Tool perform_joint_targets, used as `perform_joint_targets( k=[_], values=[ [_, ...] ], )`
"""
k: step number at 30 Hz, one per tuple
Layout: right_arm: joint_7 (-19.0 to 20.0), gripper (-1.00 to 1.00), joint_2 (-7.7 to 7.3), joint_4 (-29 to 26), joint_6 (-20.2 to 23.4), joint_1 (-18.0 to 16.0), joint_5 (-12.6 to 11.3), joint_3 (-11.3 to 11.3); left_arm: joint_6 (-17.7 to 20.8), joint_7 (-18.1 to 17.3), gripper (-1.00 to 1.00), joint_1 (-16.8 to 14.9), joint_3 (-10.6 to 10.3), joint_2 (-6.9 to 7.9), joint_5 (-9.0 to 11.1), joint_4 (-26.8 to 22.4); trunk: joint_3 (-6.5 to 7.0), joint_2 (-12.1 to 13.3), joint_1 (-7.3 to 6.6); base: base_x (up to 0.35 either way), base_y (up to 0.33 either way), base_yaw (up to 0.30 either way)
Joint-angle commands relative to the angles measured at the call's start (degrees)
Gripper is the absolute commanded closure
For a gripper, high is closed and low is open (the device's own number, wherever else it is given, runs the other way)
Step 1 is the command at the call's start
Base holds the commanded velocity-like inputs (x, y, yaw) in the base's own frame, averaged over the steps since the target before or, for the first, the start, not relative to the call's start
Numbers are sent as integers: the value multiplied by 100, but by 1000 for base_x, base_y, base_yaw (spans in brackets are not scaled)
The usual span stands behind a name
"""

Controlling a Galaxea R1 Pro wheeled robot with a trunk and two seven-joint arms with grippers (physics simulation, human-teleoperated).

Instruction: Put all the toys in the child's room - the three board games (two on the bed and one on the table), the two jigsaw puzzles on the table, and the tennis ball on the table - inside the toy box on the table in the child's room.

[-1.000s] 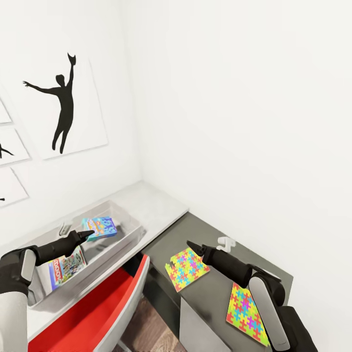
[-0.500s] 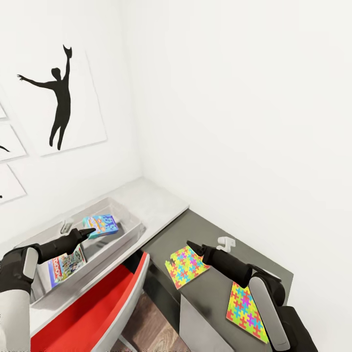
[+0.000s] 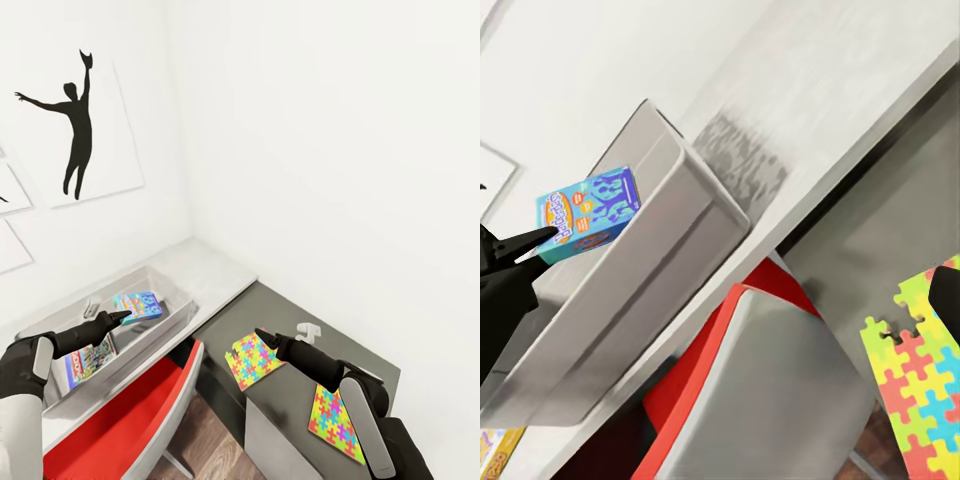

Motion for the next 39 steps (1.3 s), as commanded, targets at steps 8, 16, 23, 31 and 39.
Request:
perform_joint_targets(
  k=[8, 16, 23, 31, 39],
  values=[
    [11, -100, -9, -3, 30, -4, -5, -7, 39, 4, 100, -7, 6, -15, 35, 1, -40, -7, 1, 0, 0, 0],
    [118, -100, -92, -3, 24, -4, -5, -7, 38, 3, -100, -7, 5, -18, 35, 1, -42, -7, 1, 0, 0, 0],
    [313, -100, -102, -3, 13, -4, -5, -15, 45, 2, -100, -5, 4, 13, 30, 1, -42, -7, 1, 0, 0, 0],
    [326, -100, -104, -3, 13, -4, -5, -16, 67, -77, -100, -5, 5, 110, 21, -41, -42, -7, 1, 0, 0, 0],
    [342, -100, -154, 0, 13, -4, -5, -9, 119, -1482, -100, 20, -32, 1102, 11, -82, -42, -7, 1, 0, 0, 0]
  ],
)
